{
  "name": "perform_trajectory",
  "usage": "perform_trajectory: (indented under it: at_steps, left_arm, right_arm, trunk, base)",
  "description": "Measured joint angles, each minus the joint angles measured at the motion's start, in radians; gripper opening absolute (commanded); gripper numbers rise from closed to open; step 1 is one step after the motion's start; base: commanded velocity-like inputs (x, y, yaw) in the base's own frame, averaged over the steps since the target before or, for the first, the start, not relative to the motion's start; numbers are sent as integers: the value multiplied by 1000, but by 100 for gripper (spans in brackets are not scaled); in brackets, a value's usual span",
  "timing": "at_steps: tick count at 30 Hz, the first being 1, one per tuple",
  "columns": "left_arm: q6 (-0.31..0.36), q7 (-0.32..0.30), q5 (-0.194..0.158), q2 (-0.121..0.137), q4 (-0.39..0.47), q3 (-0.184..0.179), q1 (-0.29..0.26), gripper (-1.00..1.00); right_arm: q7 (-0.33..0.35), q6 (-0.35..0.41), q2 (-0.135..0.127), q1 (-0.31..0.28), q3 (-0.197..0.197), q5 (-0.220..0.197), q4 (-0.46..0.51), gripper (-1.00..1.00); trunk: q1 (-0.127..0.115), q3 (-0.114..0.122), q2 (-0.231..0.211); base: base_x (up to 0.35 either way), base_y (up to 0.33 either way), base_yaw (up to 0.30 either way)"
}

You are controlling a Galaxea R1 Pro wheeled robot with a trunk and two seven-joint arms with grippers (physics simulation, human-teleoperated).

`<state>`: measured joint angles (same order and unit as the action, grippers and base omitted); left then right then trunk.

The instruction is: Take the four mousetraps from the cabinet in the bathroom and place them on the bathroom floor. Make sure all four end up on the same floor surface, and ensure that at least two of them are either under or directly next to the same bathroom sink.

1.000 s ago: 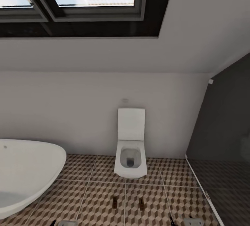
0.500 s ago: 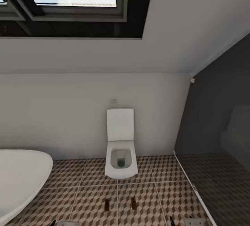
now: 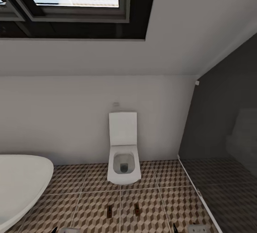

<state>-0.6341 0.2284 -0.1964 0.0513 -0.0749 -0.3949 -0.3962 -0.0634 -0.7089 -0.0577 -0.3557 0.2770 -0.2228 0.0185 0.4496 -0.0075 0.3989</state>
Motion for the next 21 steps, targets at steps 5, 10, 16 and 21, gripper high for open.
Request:
perform_trajectory:
  at_steps: [5,10,16,21]
  left_arm:
    - [0,0,0,0,0,0,0,100]
    - [1,0,-1,0,0,0,0,100]
    - [1,0,-1,0,0,0,0,100]
    - [1,0,0,0,0,0,0,100]
  right_arm:
    - [0,0,5,0,0,0,0,100]
    - [0,0,6,0,0,0,0,100]
    - [-1,0,6,1,0,0,0,100]
    - [-1,0,6,1,-1,0,0,100]
  trunk:
    - [0,-2,0]
    - [0,-8,-1]
    - [0,-16,-1]
    - [0,-24,-1]
  base:
    - [0,0,93]
    - [0,0,33]
    - [0,0,7]
    - [0,0,2]
